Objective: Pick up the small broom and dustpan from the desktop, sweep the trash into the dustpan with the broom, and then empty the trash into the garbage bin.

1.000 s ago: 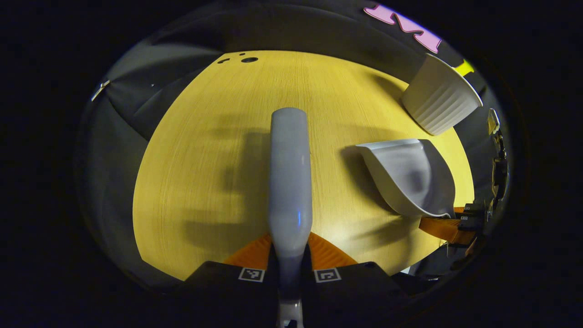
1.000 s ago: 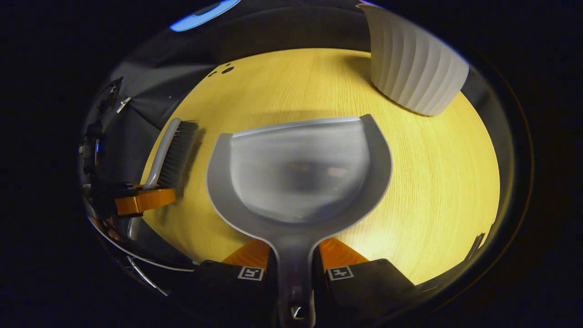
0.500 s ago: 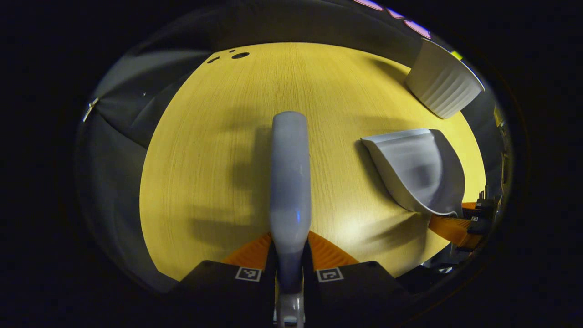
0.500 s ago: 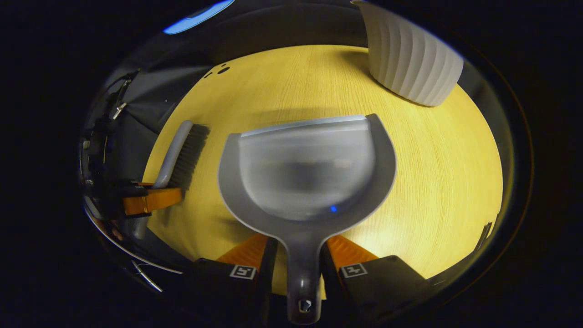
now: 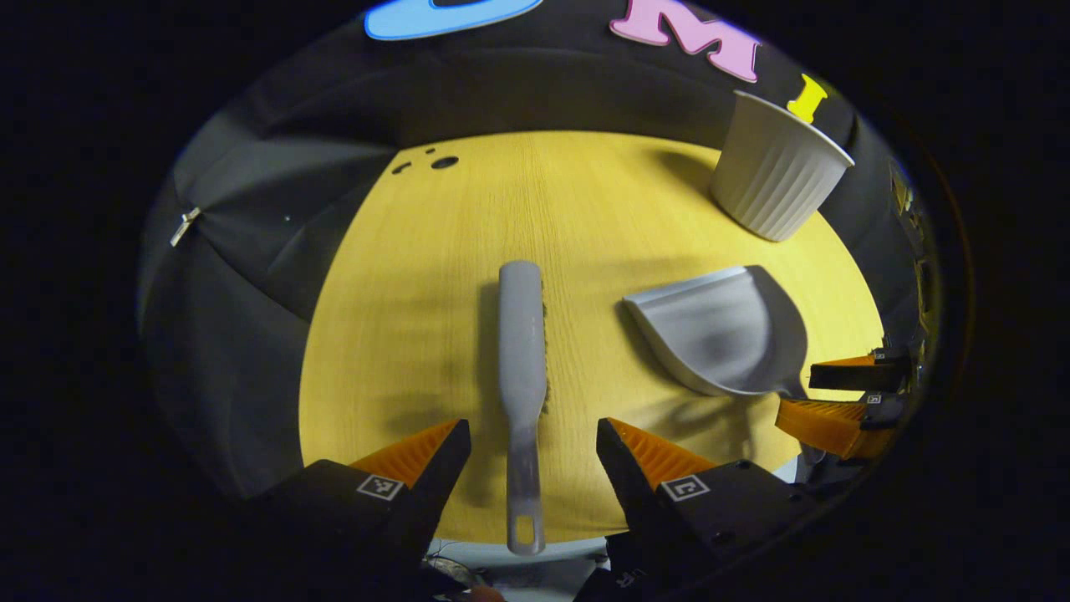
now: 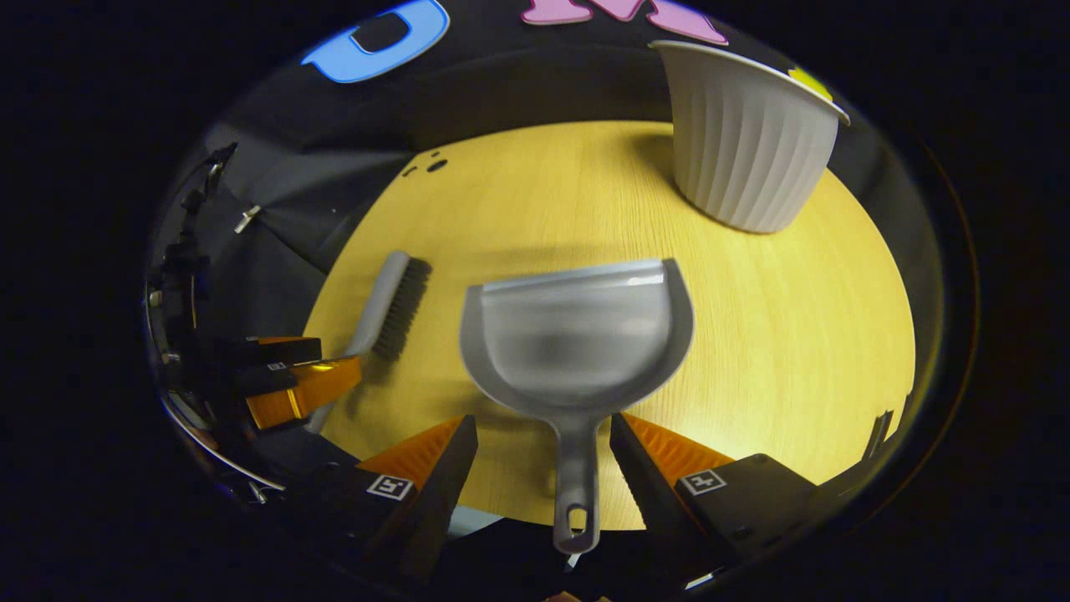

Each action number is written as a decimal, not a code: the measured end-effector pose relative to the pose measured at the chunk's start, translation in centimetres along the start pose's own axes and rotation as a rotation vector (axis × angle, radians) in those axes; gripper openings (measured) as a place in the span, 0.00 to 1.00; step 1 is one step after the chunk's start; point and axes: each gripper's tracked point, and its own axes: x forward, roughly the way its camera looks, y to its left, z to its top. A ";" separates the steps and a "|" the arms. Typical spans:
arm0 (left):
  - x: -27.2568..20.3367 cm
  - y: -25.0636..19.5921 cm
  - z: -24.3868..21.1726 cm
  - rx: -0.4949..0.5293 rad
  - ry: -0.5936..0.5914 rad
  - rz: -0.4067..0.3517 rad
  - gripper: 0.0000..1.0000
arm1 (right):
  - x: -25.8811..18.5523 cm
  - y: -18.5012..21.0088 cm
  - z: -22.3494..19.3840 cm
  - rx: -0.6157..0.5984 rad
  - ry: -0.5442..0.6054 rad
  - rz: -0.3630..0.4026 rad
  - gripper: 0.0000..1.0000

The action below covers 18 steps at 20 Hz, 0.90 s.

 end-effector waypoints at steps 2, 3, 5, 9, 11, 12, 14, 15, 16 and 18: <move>-3.0 -0.9 1.2 -0.030 -0.095 -0.008 0.96 | -3.1 0.5 2.1 -0.044 -0.098 0.009 0.99; -4.7 -1.6 2.0 -0.047 -0.151 -0.011 0.96 | -4.6 0.8 3.2 -0.060 -0.150 0.015 0.99; -8.2 -2.4 3.3 -0.069 -0.264 -0.003 0.95 | -7.1 1.3 5.4 -0.085 -0.259 0.037 0.99; -14.5 -4.1 5.3 -0.046 -0.445 0.040 0.95 | -11.6 0.1 8.3 -0.089 -0.426 0.002 0.99; -18.0 -4.4 6.0 -0.039 -0.530 0.087 0.96 | -12.9 0.1 9.2 -0.107 -0.482 -0.003 0.98; -19.3 -5.0 6.3 -0.040 -0.571 0.098 0.96 | -13.4 -0.1 9.3 -0.118 -0.495 -0.011 0.99; -21.6 -5.3 6.4 -0.057 -0.654 0.131 0.96 | -14.4 -0.7 9.5 -0.136 -0.515 -0.023 0.99; -22.5 -5.5 6.5 -0.066 -0.693 0.143 0.96 | -15.1 -1.1 9.3 -0.159 -0.525 -0.028 0.99; -23.1 -5.6 6.5 -0.072 -0.735 0.156 0.96 | -15.5 -1.4 9.2 -0.190 -0.535 -0.030 0.99; -23.9 -5.7 6.9 -0.100 -0.790 0.183 0.96 | -15.8 -1.8 9.0 -0.231 -0.535 -0.045 0.99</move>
